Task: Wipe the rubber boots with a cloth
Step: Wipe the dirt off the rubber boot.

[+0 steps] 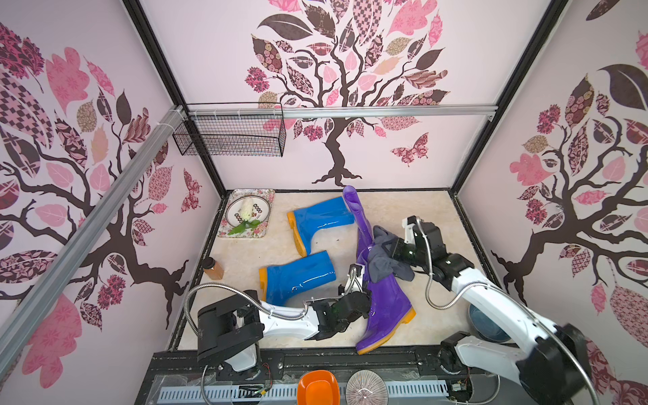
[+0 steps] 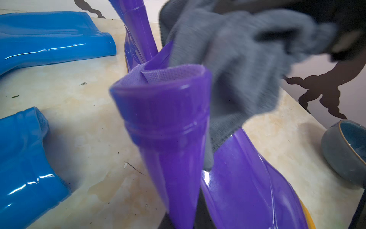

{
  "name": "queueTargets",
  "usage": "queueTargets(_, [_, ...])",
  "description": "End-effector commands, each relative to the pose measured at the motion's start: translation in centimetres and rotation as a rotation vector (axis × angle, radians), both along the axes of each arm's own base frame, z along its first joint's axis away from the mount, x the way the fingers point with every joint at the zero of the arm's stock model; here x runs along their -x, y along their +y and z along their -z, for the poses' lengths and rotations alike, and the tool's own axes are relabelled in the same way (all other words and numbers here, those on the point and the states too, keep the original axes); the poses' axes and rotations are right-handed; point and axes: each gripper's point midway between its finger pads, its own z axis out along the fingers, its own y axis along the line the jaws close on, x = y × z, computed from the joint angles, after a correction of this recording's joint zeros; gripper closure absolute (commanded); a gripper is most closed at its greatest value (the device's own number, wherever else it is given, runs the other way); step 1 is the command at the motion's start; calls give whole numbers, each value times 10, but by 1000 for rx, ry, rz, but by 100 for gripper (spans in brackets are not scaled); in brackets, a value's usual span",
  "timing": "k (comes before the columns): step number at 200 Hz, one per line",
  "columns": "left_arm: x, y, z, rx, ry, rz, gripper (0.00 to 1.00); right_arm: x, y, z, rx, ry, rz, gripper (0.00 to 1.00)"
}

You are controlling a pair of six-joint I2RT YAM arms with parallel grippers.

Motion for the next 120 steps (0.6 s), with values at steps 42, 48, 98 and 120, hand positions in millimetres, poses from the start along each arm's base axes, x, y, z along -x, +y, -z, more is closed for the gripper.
queueTargets(42, [-22, 1, -72, 157, -42, -93, 100, 144, 22, -1, -50, 169, -298, 100])
queueTargets(48, [-23, -1, -73, 164, -38, -93, 100, 157, 34, -2, -82, 172, -349, 100])
queueTargets(98, [-26, -8, -58, 181, 10, -116, 100, 222, 107, 20, 62, 73, -644, 100])
queueTargets(120, [-25, -6, -57, 188, 22, -123, 100, 210, 107, 37, 11, 12, -580, 100])
